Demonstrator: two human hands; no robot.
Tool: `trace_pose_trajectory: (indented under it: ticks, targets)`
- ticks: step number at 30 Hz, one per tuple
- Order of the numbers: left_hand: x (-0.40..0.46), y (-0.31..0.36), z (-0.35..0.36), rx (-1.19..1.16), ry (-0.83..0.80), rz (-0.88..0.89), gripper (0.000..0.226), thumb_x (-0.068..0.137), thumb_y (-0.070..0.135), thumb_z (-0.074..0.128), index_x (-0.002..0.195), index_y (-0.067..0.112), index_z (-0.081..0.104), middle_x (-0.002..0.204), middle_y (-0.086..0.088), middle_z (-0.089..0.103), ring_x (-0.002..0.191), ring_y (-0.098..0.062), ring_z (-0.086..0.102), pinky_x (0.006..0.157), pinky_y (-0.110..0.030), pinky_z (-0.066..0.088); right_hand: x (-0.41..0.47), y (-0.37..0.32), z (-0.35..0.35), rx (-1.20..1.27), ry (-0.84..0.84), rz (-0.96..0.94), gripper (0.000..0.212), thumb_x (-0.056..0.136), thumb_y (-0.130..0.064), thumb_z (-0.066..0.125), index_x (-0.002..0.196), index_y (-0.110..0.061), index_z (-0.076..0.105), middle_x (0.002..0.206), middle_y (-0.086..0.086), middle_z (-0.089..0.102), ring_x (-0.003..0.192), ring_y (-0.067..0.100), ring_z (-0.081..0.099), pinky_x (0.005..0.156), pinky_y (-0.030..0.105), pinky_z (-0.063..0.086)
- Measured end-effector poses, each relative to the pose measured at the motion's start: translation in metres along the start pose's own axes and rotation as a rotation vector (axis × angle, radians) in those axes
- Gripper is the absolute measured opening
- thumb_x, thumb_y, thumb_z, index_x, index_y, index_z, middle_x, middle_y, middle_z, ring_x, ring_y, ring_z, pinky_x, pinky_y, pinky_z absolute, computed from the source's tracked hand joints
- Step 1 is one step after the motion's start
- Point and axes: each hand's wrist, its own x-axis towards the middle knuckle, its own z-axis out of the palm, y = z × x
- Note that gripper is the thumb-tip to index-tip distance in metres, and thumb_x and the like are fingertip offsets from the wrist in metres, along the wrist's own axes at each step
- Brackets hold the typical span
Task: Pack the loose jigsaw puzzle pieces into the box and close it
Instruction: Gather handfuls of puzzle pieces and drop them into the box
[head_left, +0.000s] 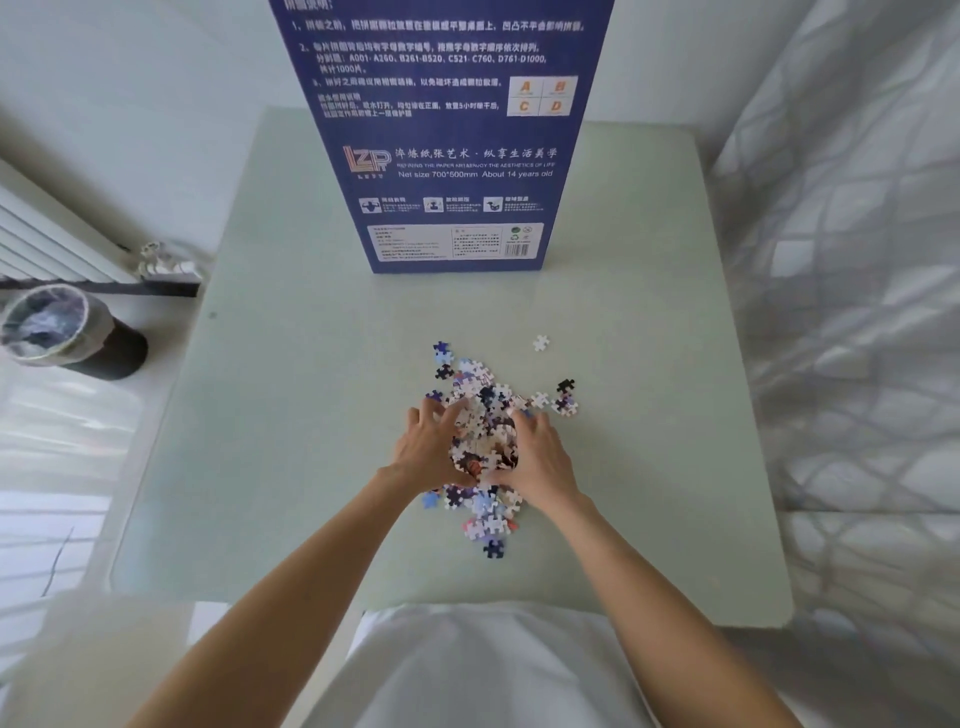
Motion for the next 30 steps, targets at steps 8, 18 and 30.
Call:
trace_pose_trajectory:
  ticks: [8, 18, 30]
  targets:
    - [0.000, -0.017, 0.001, -0.083, 0.107, -0.018, 0.073, 0.074, 0.039, 0.075, 0.136, 0.027, 0.039, 0.130, -0.006, 0.044, 0.117, -0.023, 0.044, 0.096, -0.032, 0.040, 0.008, 0.003, -0.007, 0.040, 0.117, -0.062, 0.036, 0.084, -0.036, 0.066, 0.108, -0.012, 0.054, 0.098, -0.002, 0.057, 0.087, 0.017, 0.055, 0.069, 0.026, 0.042]
    - [0.006, -0.018, -0.009, -0.210, 0.179, -0.038, 0.042, 0.082, 0.027, 0.070, 0.121, 0.023, 0.056, 0.119, -0.004, 0.057, 0.100, -0.023, 0.059, 0.085, -0.031, 0.047, 0.012, 0.017, -0.025, 0.208, 0.240, -0.019, 0.037, 0.088, -0.023, 0.063, 0.122, -0.012, 0.058, 0.098, 0.005, 0.071, 0.043, -0.002, 0.038, 0.071, 0.020, 0.044]
    - [0.001, -0.025, -0.026, -0.266, 0.352, -0.016, 0.018, 0.087, 0.019, 0.063, 0.104, 0.015, 0.068, 0.097, -0.002, 0.070, 0.083, -0.022, 0.063, 0.068, -0.024, 0.042, 0.007, 0.017, -0.037, -0.015, 0.205, -0.159, 0.022, 0.090, -0.016, 0.061, 0.110, -0.013, 0.065, 0.087, 0.004, 0.072, 0.054, 0.007, 0.050, 0.085, 0.035, 0.053]
